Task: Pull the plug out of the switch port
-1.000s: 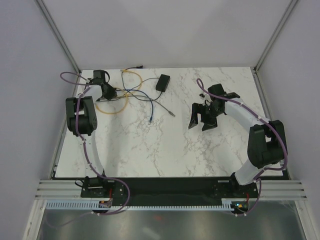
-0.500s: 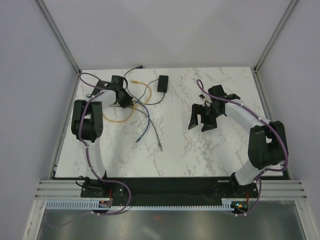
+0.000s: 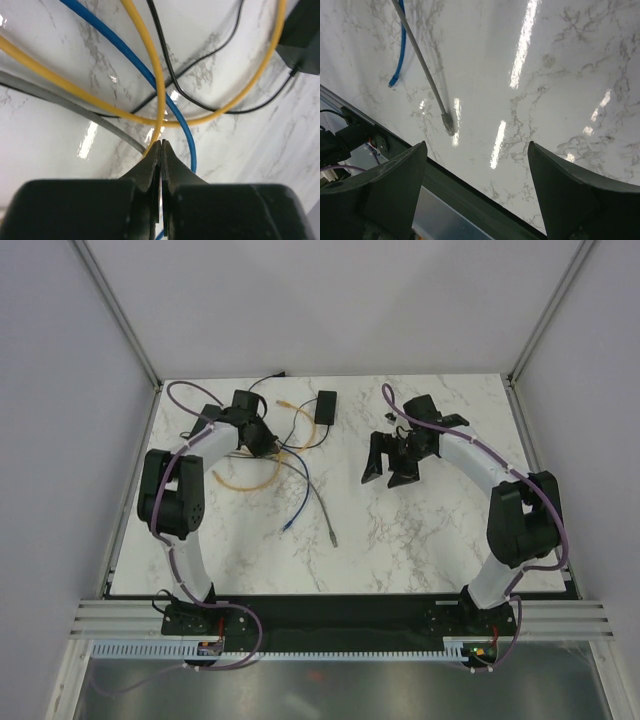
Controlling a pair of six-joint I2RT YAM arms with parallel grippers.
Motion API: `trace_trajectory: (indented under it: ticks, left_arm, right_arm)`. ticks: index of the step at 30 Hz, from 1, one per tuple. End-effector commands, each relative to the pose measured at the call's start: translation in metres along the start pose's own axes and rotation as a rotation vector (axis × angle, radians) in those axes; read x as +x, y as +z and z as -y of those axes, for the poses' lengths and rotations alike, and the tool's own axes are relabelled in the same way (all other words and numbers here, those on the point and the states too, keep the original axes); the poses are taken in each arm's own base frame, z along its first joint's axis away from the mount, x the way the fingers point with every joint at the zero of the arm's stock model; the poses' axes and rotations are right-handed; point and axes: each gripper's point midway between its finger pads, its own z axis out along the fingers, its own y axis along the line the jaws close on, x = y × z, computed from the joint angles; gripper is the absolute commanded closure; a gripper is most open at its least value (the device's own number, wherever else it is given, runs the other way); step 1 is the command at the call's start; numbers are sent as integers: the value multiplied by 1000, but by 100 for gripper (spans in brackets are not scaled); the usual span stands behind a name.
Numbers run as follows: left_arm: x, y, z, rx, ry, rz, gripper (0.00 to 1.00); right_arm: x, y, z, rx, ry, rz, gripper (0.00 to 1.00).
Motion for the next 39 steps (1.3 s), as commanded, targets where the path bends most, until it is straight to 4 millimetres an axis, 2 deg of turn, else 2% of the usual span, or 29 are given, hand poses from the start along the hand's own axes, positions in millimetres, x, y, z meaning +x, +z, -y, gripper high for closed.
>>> trace_trajectory:
  ticks: [1, 3, 4, 5, 6, 7, 8, 9, 10, 11, 13, 14, 15, 16, 17, 19, 20, 22, 23, 24, 25, 26, 27, 28, 29, 32, 34, 38, 39]
  left_arm:
    - [-16, -47, 19, 86, -1, 63, 98]
    - [-26, -58, 10, 85, -24, 87, 98]
    - [-34, -72, 13, 105, -29, 115, 98]
    - [-44, -79, 7, 105, -48, 138, 98]
    - [-48, -84, 2, 104, -60, 150, 98]
    - [-56, -95, 2, 117, -67, 176, 98]
    - [-68, -100, -7, 112, -92, 201, 98]
    - [-77, -106, -9, 115, -104, 222, 98]
    - [-85, -109, -15, 112, -119, 238, 98]
    - [-97, -113, -23, 104, -143, 260, 98]
    - [-127, -119, -47, 79, -201, 310, 98]
    - [-142, -119, -67, 53, -242, 331, 98]
    - [-153, -123, -71, 52, -255, 351, 98]
    - [-159, -122, -78, 42, -268, 356, 98]
    - [-167, -122, -88, 29, -289, 367, 98]
    - [-172, -112, -98, 10, -306, 359, 98]
    - [-175, -110, -108, -4, -322, 360, 98]
    - [-169, -92, -130, -48, -353, 324, 98]
    - [-166, -83, -140, -70, -368, 305, 98]
    - [-162, -69, -151, -94, -383, 279, 98]
    - [-163, -62, -158, -106, -393, 269, 98]
    - [-166, -57, -165, -116, -404, 267, 98]
    - [-174, -56, -165, -113, -406, 276, 98]
    - [-219, -59, -108, 200, -54, 397, 53]
    - [-224, -58, -105, 211, -48, 418, 53]
    - [-247, -52, -107, 207, -38, 501, 53]
    - [-262, -57, -100, 236, -3, 551, 54]
    - [-278, -54, -101, 224, 26, 608, 57]
    - [-283, -54, -103, 213, 25, 620, 57]
  right_arm:
    - [-33, 1, -33, -74, -27, 57, 10]
    - [-47, 0, -52, -113, -25, 83, 10]
    - [-51, 5, -54, -121, -12, 79, 10]
    - [-54, 8, -63, -137, 16, 79, 10]
    - [-66, 6, -75, -165, 7, 113, 10]
    - [-71, 11, -79, -176, 18, 117, 10]
    - [-73, 14, -89, -192, 24, 121, 10]
    - [-86, 12, -104, -230, 41, 157, 10]
    - [-91, 18, -110, -247, 57, 161, 10]
    - [-101, 18, -130, -289, 67, 189, 11]
    - [-109, 32, -145, -321, 84, 189, 11]
    - [-113, 32, -168, -356, 53, 205, 12]
    - [-123, 34, -182, -396, 28, 246, 12]
    - [-129, 43, -190, -410, 33, 264, 12]
    - [-132, 43, -211, -451, 0, 289, 12]
    - [-152, 49, -231, -518, -17, 370, 13]
    - [-158, 47, -248, -555, -33, 400, 13]
    - [-175, 68, -255, -592, -11, 436, 14]
    - [-184, 63, -271, -629, -21, 456, 14]
    - [-188, 84, -269, -637, -11, 447, 14]
    - [-190, 91, -273, -648, -11, 442, 14]
    - [-194, 84, -288, -685, -18, 445, 15]
    - [-194, 102, -283, -671, -2, 424, 17]
    - [-194, 104, -285, -675, 1, 423, 18]
    - [-193, 106, -291, -682, 2, 425, 18]
    - [-183, 123, -291, -683, -2, 384, 21]
    - [-173, 133, -289, -686, -12, 347, 23]
    - [-155, 149, -273, -658, -23, 289, 25]
    - [-155, 145, -274, -662, -29, 288, 24]
